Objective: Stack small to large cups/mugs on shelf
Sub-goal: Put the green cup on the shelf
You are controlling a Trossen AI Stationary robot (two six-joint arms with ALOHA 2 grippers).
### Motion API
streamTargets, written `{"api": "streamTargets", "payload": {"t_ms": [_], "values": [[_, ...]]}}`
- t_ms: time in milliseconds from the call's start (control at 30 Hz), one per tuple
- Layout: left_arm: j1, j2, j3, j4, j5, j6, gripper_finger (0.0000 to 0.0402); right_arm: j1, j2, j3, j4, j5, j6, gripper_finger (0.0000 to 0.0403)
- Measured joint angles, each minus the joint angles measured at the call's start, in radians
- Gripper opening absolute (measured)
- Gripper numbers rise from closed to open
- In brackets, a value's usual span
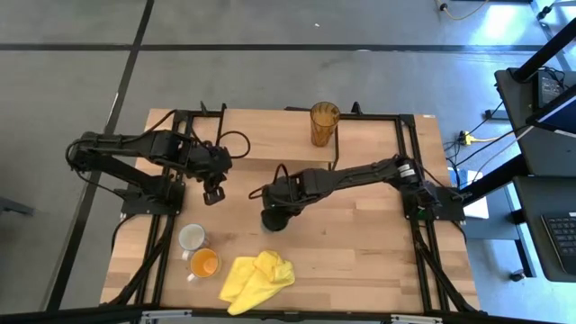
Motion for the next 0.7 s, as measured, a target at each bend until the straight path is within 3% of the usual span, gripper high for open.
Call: {"api": "streamTargets", "payload": {"t_ms": [233,700], "values": [[0.000,0.002,0.000,0.000,-0.001,0.000,0.0000,-0.001,0.003,0.006,-0.002,-0.008,-0.006,0.0014],[0.000,0.002,0.000,0.000,-0.002,-0.007,0.0000,-0.003,0.003,0.019,0.046,0.012,-0.056,0.0059]]}}
